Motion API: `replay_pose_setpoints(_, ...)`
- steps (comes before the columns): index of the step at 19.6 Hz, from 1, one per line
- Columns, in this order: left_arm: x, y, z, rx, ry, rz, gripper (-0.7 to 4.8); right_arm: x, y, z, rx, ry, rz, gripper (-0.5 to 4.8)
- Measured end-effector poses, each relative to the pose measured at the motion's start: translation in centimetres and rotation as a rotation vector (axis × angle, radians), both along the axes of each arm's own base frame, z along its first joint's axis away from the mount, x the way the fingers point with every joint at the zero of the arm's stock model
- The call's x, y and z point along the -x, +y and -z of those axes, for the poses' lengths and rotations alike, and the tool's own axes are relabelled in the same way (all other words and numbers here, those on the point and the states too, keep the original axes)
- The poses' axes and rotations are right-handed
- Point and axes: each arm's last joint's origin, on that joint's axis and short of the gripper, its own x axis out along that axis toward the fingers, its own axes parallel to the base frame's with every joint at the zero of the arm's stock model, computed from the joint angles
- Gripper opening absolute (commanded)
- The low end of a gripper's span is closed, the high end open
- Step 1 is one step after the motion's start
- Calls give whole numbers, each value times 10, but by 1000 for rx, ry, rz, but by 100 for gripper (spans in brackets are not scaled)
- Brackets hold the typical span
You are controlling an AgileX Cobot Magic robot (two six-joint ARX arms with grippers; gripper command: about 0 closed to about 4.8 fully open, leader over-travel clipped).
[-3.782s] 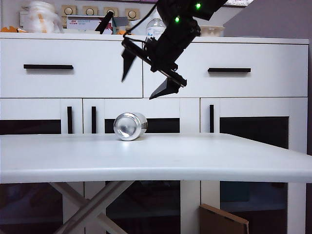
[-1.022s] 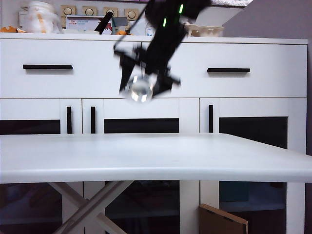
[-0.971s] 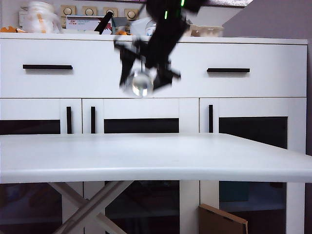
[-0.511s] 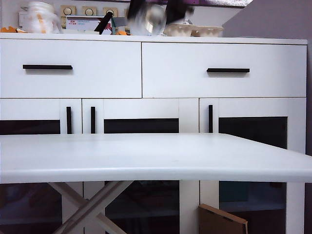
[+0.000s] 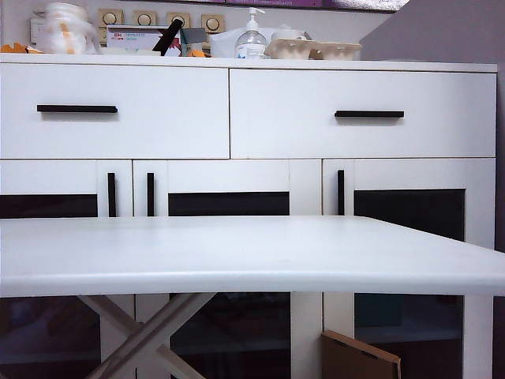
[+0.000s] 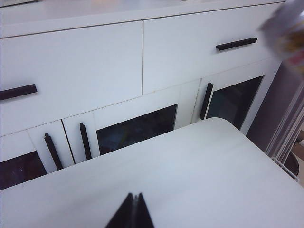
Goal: Pick up a can of beer from the white table, open the left drawer, place the beer inside the drawer, and finally close the drawer.
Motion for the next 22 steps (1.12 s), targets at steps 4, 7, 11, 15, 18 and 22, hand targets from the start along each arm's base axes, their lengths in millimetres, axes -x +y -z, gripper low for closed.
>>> replay_pose_setpoints(4,0,0,0,0,0,0,-6,29,-20,-12,14,-14,22,193)
replay_pose_setpoints(7,0,0,0,0,0,0,-6,32,-22,11,7,-21,22,193)
replay_pose_setpoints(11,0,0,0,8,4,-2,-6,49,-33,62,-62,-52,31,193)
replay_pose_setpoints(15,0,0,0,53,24,-13,-6,73,-44,63,-215,-175,-32,193)
replay_pose_setpoints(18,-9,0,0,200,76,-78,-6,77,-42,70,-230,-153,-101,193)
replay_pose_setpoints(22,-37,-3,12,363,189,-144,-6,84,-40,66,-247,-170,-156,193)
